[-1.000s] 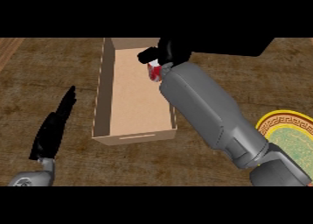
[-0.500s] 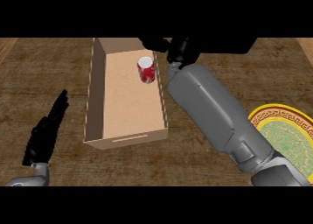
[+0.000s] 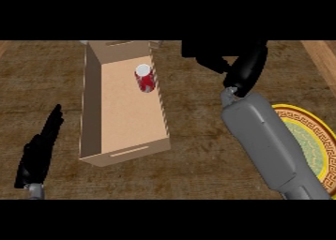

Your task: Pick the can from the plate and place it in the cardboard box

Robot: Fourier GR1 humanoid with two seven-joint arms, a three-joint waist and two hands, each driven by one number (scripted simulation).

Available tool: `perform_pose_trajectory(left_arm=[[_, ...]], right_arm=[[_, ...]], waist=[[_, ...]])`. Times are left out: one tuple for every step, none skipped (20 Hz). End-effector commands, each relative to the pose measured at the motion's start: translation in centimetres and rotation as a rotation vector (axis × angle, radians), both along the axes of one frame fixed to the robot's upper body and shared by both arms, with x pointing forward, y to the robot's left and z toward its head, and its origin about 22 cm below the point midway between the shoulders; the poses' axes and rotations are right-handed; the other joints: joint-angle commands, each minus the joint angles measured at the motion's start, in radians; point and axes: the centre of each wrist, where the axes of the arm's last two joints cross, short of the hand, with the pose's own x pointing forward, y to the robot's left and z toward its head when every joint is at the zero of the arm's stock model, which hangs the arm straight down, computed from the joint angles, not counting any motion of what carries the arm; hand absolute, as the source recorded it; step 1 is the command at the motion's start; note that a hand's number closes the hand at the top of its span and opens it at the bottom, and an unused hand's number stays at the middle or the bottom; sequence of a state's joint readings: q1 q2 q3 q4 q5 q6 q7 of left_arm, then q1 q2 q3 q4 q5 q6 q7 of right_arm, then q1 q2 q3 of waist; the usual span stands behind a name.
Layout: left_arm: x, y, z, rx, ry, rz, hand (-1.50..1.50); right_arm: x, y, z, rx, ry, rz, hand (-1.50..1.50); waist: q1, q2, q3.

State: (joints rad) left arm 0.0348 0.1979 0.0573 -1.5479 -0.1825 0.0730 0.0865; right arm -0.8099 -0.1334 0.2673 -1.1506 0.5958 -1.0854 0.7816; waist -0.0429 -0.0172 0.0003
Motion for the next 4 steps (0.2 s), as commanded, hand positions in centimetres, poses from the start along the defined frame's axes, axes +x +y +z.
perform_pose_trajectory(left_arm=[[-0.5,0.4,0.5,-0.003,0.002,0.026,0.0],[0.0,0.6,0.4,0.012,-0.012,0.019,0.0],[0.1,0.5,0.5,0.004,-0.005,0.021,0.0],[-1.6,-1.0,0.1,-0.004,-0.006,0.009,0.0]], right_arm=[[-4.1,-4.7,0.0,0.005,-0.013,0.011,-1.5],[-5.0,-5.7,0.7,0.005,-0.022,0.011,-1.5],[-6.6,-6.3,0.5,-0.002,-0.026,0.033,-1.5],[-7.6,-7.1,0.2,-0.013,-0.02,0.024,-1.5]], waist=[[-0.015,-0.004,0.0],[-0.011,-0.001,0.0],[-0.016,-0.001,0.0],[0.006,0.002,0.0]])
